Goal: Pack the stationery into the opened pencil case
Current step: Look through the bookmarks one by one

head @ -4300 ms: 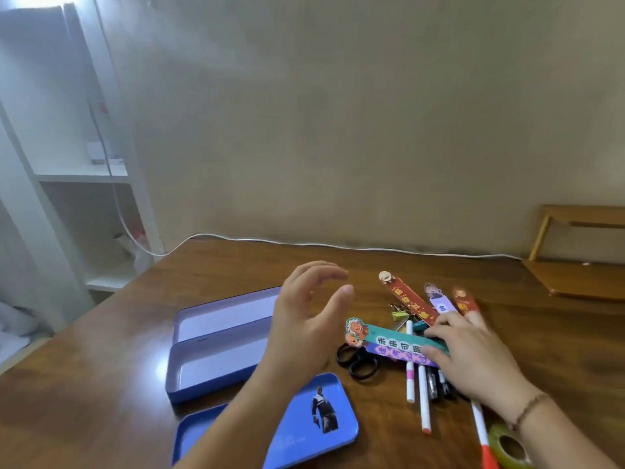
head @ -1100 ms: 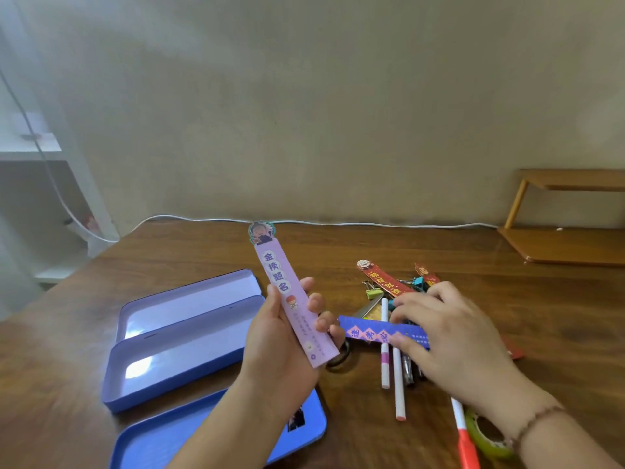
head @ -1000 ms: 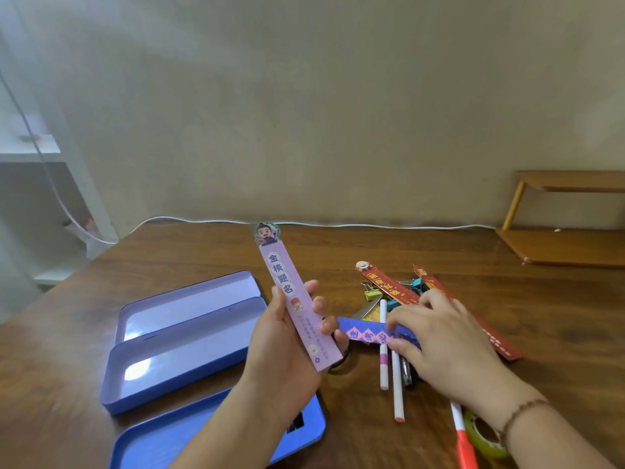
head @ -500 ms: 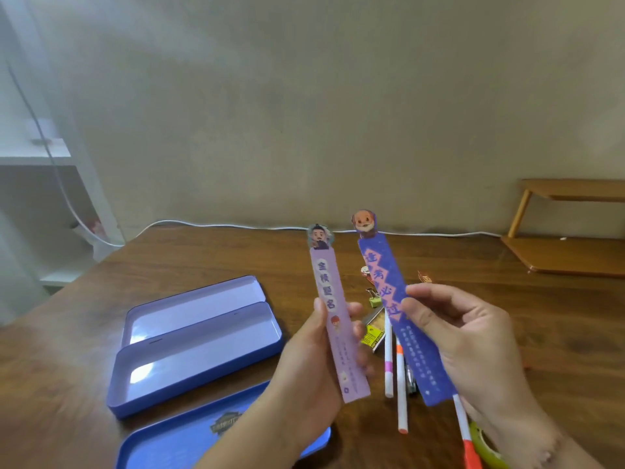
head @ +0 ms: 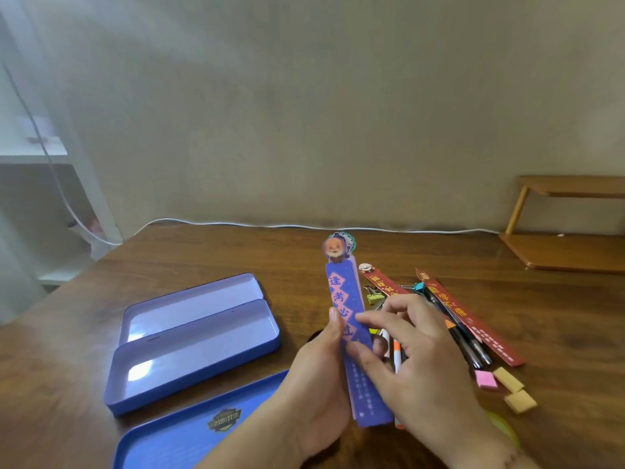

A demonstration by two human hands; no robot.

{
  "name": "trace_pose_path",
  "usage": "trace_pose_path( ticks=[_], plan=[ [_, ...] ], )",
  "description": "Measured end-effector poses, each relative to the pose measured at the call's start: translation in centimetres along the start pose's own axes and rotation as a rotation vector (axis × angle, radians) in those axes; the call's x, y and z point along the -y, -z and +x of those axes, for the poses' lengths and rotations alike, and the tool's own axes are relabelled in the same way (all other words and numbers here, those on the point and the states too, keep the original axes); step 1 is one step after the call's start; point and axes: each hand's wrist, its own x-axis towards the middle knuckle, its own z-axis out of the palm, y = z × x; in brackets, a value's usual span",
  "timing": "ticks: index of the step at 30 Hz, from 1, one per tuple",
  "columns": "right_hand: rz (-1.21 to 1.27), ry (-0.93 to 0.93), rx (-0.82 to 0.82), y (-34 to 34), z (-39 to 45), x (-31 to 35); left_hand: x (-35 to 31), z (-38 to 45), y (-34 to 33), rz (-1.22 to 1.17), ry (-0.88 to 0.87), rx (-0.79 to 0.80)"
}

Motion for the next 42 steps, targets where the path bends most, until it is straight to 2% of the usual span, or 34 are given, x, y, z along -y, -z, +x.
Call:
trace_pose_path(
  ticks=[6, 10, 14, 17, 20, 23, 26, 28, 30, 34, 39, 42],
  plan=[
    [0.013, 0.38, 0.288, 2.3, 0.3, -0.1, -1.1, 0.4, 1.0, -0.065, -0.039, 0.055],
    [-0.087, 0.518, 0.26, 2.2, 0.4, -0.1, -1.1, 0.2, 1.2, -0.072, -0.014, 0.092],
    [-0.134, 0.514, 0.165, 1.7, 0.5, -0.2, -0.9, 0.2, 1.0, -0.095, 0.021, 0.107],
    [-0.094, 0.484, 0.171, 1.5, 0.5, -0.3, -0.7, 0.2, 0.7, -0.113, 0.016, 0.097],
    [0.052, 0.296, 0.119, 2.1, 0.8, -0.8, -0.6, 0.2, 0.8, -0.063, -0.032, 0.072],
    [-0.126, -0.059, -0.069, 3.6, 1.9, -2.4, -0.7, -0.1, 0.7, -0.049, -0.045, 0.104],
    [-0.413, -0.45, 0.028, 4.4, 2.7, -4.8, -0.8, -0.1, 0.7, -0.039, -0.044, 0.106],
    [-0.407, -0.584, 0.108, 4.6, 2.9, -5.7, -0.8, 0.1, 0.8, -0.039, -0.038, 0.108],
    [-0.367, -0.649, 0.156, 4.5, 3.1, -5.9, -0.8, 0.2, 0.9, -0.037, -0.033, 0.099],
    [-0.373, -0.659, 0.24, 3.9, 3.0, -5.9, -0.9, 0.2, 1.0, -0.026, -0.026, 0.1],
    [-0.185, -0.699, 0.207, 3.5, 2.9, -6.5, -0.9, 0.2, 0.9, 0.01, -0.001, 0.087],
    [0.002, -0.715, 0.088, 3.7, 2.9, -6.5, -0.9, 0.3, 0.8, 0.024, -0.005, 0.073]
  ],
)
